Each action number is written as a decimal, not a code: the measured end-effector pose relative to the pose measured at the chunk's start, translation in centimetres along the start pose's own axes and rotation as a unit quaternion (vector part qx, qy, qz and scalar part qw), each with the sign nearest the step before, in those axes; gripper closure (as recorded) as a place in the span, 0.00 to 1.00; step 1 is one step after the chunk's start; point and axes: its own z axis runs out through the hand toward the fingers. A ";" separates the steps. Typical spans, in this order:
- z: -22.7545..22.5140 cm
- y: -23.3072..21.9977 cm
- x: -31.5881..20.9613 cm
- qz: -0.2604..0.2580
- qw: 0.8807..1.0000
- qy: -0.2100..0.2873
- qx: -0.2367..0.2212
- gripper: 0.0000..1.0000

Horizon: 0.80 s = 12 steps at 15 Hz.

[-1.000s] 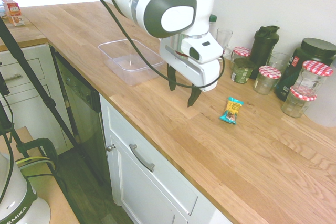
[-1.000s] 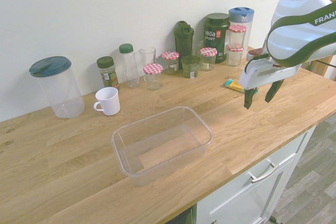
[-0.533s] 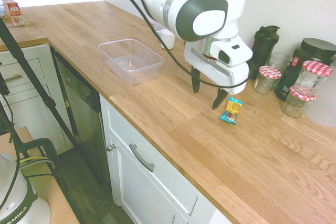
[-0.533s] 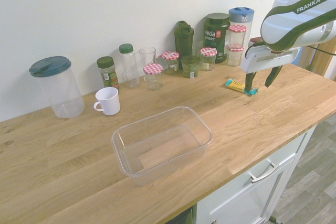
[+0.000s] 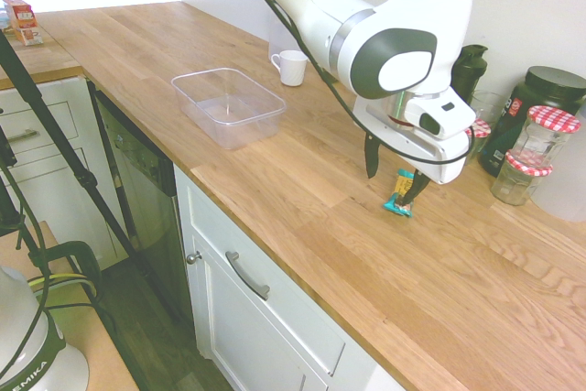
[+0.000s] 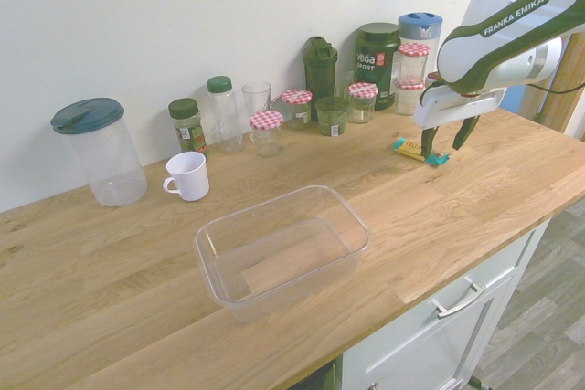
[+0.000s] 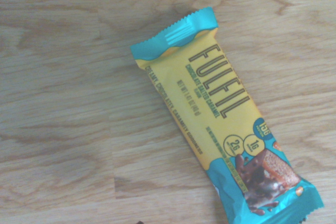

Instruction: Put the protein bar into the container

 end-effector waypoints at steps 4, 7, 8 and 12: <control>2.0 -0.7 0.4 -0.005 1.000 0.007 0.000 0.00; 2.7 -1.4 1.0 -0.013 1.000 0.017 0.001 0.00; 2.6 -1.8 1.2 -0.021 1.000 0.021 0.002 0.00; 1.9 -2.8 1.5 -0.044 0.998 0.037 0.004 0.00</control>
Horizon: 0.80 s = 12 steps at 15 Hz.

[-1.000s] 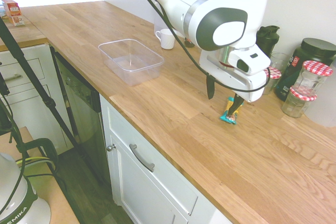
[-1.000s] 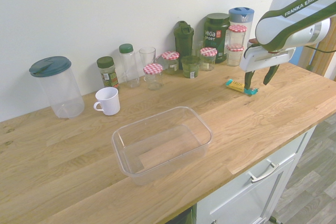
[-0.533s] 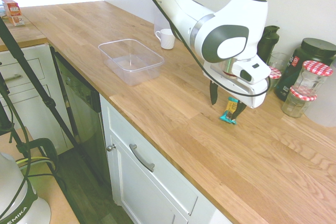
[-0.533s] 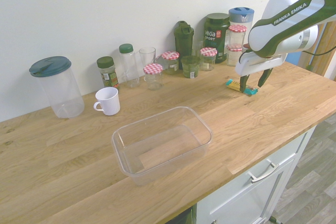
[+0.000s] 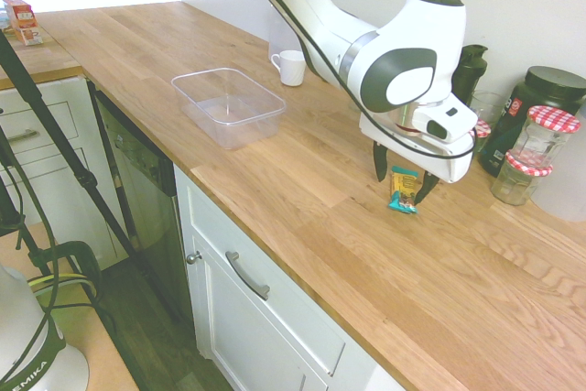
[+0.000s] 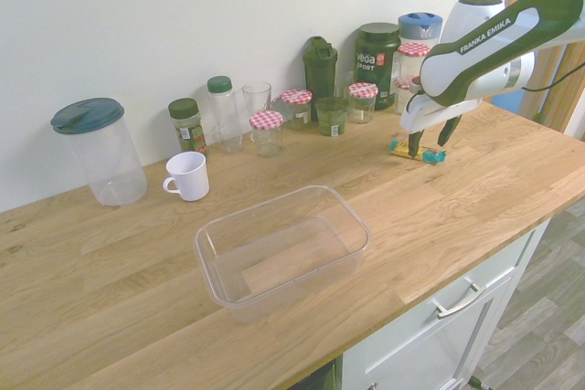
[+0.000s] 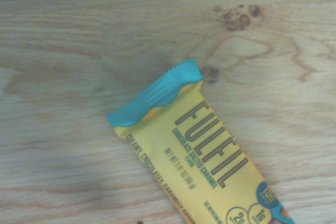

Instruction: Put the protein bar into the container

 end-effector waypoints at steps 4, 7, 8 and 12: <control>1.0 -0.4 0.5 -0.030 1.000 0.001 -0.009 0.00; 1.1 -0.7 0.6 -0.073 0.997 0.002 -0.007 0.00; 0.9 -0.9 0.6 -0.079 0.997 0.003 -0.006 0.00; 0.7 -2.2 0.4 -0.117 0.993 -0.001 -0.009 0.00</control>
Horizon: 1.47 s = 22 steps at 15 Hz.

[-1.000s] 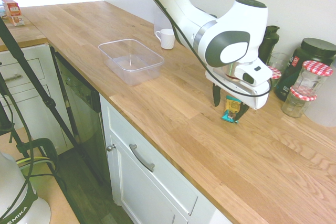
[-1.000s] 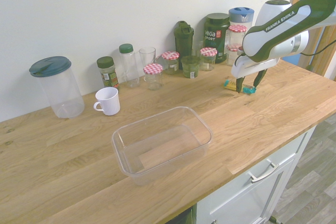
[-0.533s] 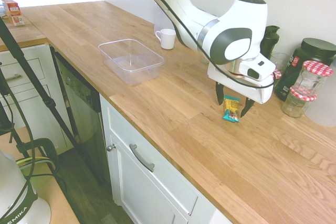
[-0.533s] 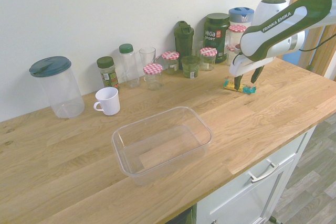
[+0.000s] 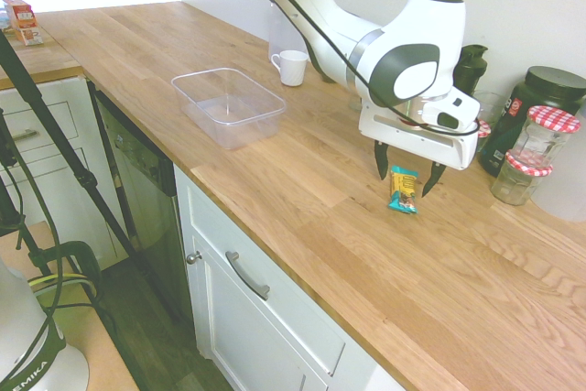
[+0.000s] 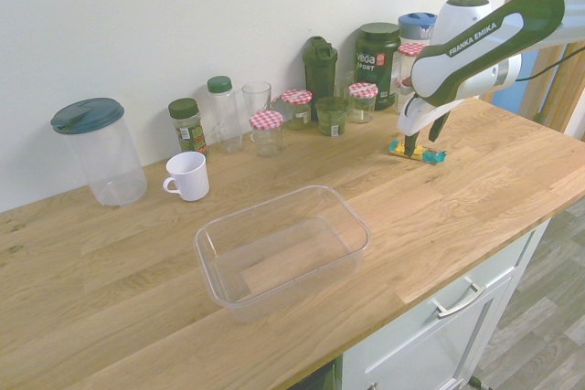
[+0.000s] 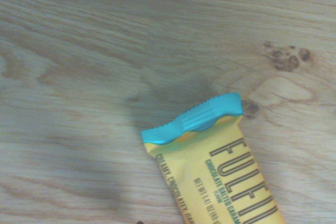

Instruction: Put the protein bar into the container

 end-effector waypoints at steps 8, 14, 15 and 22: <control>1.5 -1.1 0.5 -0.033 0.999 -0.004 -0.013 0.00; 1.9 -1.2 1.0 -0.036 0.999 -0.001 -0.016 1.00; 1.9 -1.2 1.0 -0.038 0.999 -0.001 -0.016 1.00; 2.0 -1.2 1.0 -0.047 0.999 -0.006 -0.014 1.00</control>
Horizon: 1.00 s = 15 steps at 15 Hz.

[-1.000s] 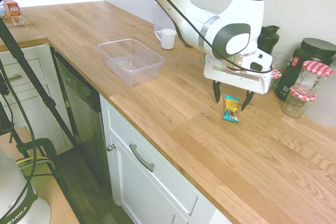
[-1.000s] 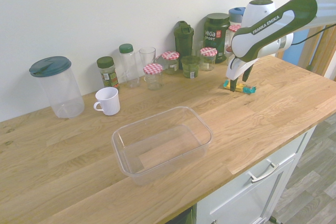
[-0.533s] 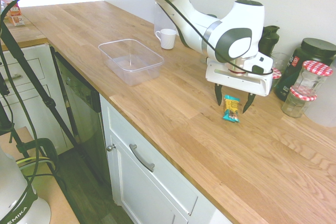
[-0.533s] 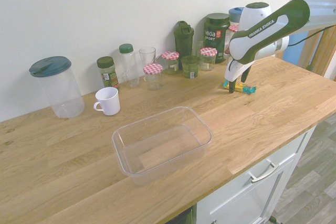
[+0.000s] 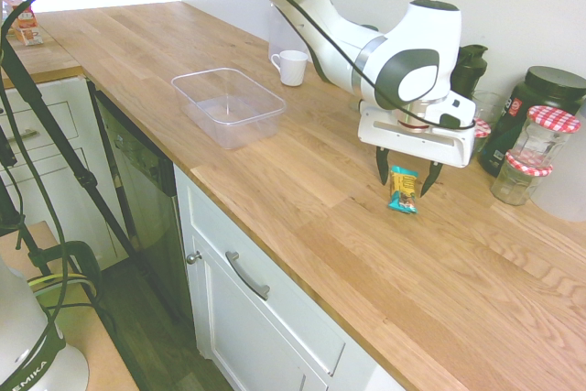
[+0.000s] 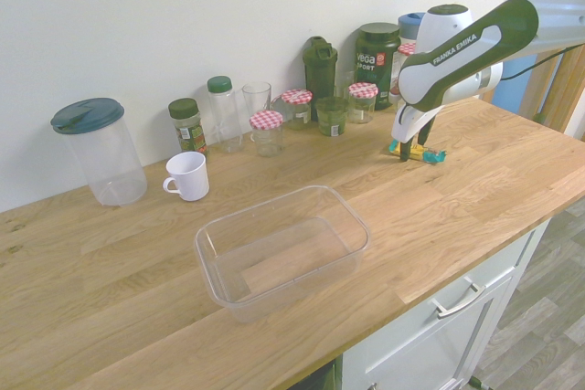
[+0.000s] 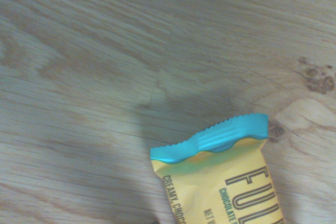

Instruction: Put the protein bar into the container

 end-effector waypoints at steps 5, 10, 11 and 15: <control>0.2 0.0 -0.1 0.000 1.000 -0.008 0.007 1.00; 0.3 -0.1 0.2 -0.003 1.000 -0.017 0.007 1.00; 0.2 -0.1 0.2 -0.002 1.000 -0.017 0.007 1.00; 0.0 0.4 0.1 0.000 1.000 -0.016 0.006 1.00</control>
